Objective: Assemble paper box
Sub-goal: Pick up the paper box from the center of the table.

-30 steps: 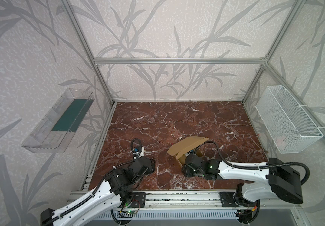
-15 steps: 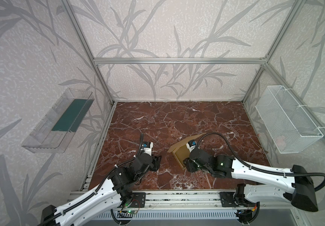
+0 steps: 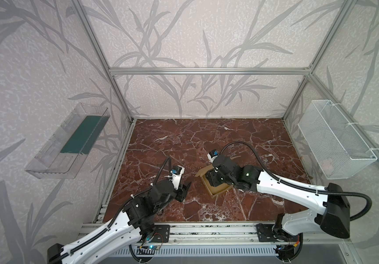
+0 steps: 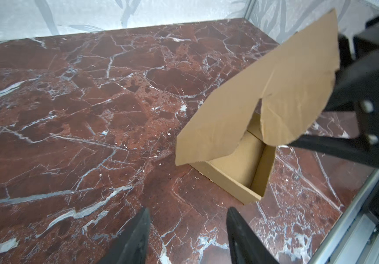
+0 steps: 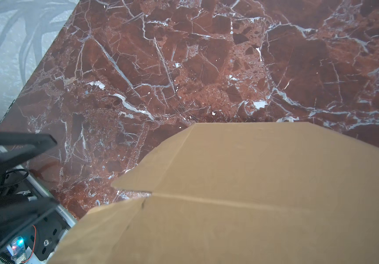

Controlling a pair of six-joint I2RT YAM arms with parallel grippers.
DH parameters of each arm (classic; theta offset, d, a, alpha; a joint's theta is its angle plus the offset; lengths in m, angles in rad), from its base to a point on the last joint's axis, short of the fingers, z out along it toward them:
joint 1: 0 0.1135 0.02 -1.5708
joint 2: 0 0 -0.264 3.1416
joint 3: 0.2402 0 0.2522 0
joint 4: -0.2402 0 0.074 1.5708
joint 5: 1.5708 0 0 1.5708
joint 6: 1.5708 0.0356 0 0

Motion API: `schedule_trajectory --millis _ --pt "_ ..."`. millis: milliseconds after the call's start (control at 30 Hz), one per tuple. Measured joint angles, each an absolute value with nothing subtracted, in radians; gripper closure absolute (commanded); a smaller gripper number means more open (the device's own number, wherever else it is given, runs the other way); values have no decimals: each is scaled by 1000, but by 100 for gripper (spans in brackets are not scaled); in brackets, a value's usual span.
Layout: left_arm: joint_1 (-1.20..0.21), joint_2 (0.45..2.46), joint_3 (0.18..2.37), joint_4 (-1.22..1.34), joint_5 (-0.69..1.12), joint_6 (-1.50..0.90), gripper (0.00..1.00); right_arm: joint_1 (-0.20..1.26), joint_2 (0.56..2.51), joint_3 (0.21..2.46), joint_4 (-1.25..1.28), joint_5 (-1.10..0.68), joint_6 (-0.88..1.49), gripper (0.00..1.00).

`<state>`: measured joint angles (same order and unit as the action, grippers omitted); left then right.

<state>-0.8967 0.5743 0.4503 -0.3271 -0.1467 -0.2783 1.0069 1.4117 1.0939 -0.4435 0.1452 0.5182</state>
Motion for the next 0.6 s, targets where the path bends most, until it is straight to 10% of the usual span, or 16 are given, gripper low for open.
schedule_trajectory --millis 600 --pt "-859 773 387 22 -56 76 34 895 1512 1248 -477 47 420 43"
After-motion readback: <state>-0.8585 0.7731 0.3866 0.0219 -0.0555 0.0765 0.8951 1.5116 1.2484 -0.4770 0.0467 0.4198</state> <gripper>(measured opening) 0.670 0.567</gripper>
